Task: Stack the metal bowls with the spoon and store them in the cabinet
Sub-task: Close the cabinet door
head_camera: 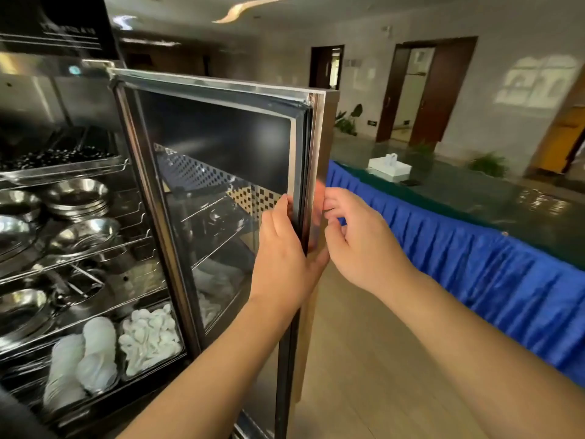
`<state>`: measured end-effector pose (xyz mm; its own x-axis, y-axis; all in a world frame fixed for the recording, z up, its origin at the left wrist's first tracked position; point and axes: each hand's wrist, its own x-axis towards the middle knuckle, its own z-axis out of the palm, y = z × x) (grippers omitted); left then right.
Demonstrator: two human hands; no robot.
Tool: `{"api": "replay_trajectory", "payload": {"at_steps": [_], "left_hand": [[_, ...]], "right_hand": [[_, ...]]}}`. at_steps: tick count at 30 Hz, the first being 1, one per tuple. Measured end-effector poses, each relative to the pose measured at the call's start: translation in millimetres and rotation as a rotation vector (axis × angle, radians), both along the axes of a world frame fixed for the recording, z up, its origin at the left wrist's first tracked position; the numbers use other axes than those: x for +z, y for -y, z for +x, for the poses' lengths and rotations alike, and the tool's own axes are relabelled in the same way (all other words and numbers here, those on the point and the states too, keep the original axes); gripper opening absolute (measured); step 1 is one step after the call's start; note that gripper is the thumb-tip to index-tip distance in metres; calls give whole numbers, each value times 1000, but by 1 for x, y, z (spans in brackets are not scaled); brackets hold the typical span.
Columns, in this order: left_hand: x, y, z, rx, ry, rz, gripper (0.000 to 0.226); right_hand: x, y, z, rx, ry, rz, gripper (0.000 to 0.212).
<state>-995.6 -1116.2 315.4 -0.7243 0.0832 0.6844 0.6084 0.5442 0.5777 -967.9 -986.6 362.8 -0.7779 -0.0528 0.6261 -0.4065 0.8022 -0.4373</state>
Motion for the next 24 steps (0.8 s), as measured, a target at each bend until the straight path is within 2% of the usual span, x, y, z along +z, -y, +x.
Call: {"api": "replay_trajectory", "payload": {"at_steps": [6, 14, 18, 22, 24], "left_hand": [[1, 11, 12, 98, -10, 40, 84], [-2, 69, 57, 249, -8, 82, 71], [-1, 107, 82, 316, 38, 113, 60], [2, 149, 105, 380, 48, 81, 51], [3, 171, 115, 411, 59, 70, 50]], "right_hand": [[-7, 2, 2, 116, -88, 18, 41], [-18, 27, 6, 404, -179, 67, 37], [-31, 60, 11, 448, -245, -31, 39], [-47, 99, 23, 568, -355, -184, 51], [-56, 119, 27, 625, -345, -249, 60]]}}
